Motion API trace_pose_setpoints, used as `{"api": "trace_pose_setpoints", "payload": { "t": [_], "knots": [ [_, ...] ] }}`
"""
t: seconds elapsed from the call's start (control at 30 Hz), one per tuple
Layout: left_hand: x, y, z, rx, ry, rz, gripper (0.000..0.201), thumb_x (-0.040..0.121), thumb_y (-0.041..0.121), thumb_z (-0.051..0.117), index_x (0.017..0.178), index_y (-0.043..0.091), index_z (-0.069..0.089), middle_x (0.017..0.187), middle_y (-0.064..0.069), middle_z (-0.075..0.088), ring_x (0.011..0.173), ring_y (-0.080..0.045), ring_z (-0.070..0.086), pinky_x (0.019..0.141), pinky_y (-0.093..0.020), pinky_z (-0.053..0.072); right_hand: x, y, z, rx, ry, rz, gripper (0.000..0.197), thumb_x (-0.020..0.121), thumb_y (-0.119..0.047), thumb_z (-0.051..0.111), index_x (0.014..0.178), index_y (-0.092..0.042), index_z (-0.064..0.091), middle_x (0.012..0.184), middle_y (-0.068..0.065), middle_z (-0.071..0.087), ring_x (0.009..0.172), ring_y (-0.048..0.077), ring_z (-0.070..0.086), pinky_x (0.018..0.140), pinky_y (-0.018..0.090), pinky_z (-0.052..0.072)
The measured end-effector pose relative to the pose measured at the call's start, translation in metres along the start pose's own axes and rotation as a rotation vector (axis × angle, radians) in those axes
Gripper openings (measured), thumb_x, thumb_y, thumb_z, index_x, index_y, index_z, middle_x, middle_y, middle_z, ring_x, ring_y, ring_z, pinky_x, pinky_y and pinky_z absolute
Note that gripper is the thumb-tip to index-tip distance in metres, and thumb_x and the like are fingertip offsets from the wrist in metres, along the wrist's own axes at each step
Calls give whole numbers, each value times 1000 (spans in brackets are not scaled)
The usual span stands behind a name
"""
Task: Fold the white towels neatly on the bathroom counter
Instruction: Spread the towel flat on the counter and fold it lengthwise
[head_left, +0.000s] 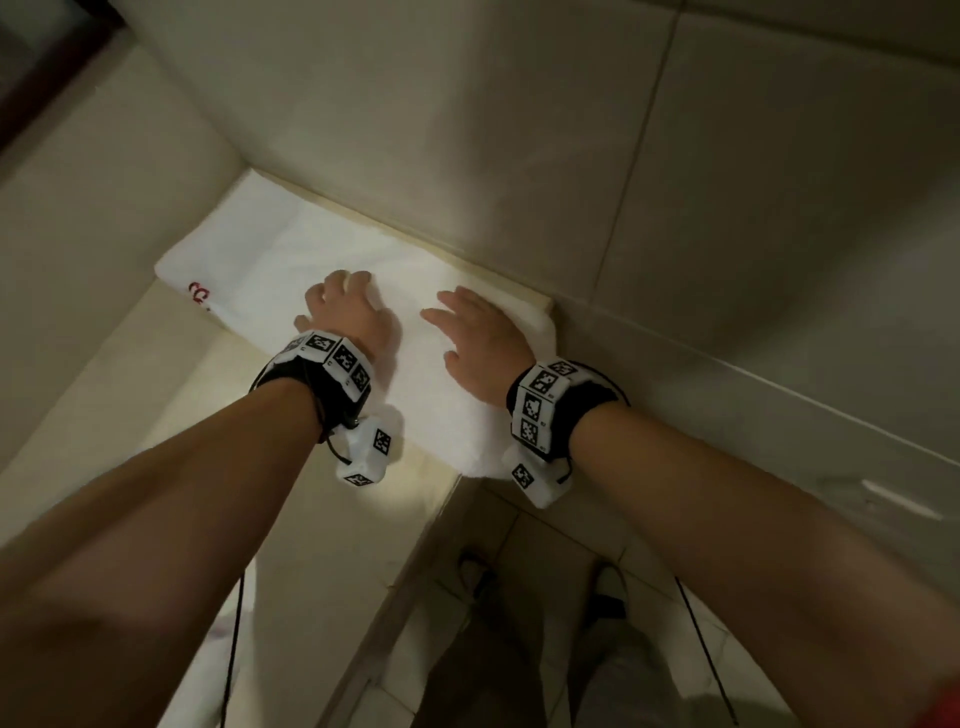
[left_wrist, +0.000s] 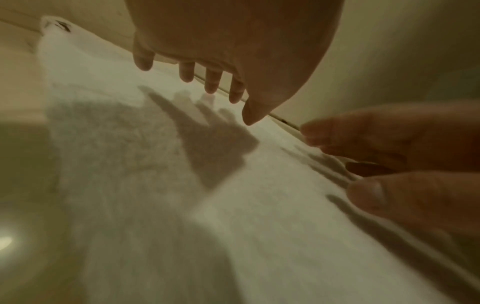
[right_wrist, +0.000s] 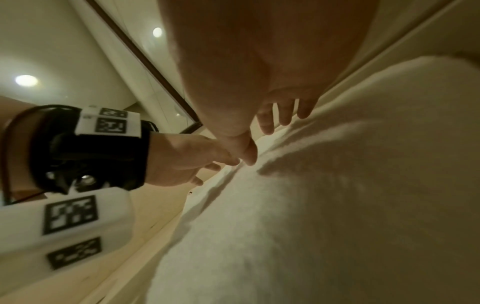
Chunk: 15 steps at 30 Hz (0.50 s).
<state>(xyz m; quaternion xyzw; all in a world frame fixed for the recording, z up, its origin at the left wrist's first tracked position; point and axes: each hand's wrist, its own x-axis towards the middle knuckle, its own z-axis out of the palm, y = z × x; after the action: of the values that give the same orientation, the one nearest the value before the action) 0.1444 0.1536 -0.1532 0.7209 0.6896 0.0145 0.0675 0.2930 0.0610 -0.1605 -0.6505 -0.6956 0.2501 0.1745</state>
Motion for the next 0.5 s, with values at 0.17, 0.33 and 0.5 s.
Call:
{"api": "trace_pose_setpoints", "payload": {
  "t": [0.17, 0.33, 0.5],
  "knots": [
    [45, -21, -1, 49, -182, 75, 52, 88, 45, 34, 139, 33, 33, 155, 3, 25, 143, -32, 17, 109, -59, 24, 22, -18, 8, -166, -192, 9, 61, 96, -28, 48, 151, -35, 21, 162, -2, 2, 149, 23, -4, 121, 40, 2],
    [81, -27, 10, 108, -279, 101, 65, 86, 60, 13, 147, 39, 19, 161, 5, 9, 146, -36, 6, 110, -65, 18, 25, -9, 15, -230, -223, -28, 61, 91, -36, 48, 148, -39, 27, 162, -1, 2, 149, 24, -5, 121, 43, -1],
    [91, -35, 17, 137, -328, 127, 62, 91, 59, 7, 150, 42, 3, 161, 9, -14, 147, -35, -16, 105, -76, 0, 20, -1, 11, -273, -213, -63, 60, 88, -41, 48, 146, -41, 31, 162, -2, 5, 149, 21, -2, 120, 44, -1]
  ]
}}
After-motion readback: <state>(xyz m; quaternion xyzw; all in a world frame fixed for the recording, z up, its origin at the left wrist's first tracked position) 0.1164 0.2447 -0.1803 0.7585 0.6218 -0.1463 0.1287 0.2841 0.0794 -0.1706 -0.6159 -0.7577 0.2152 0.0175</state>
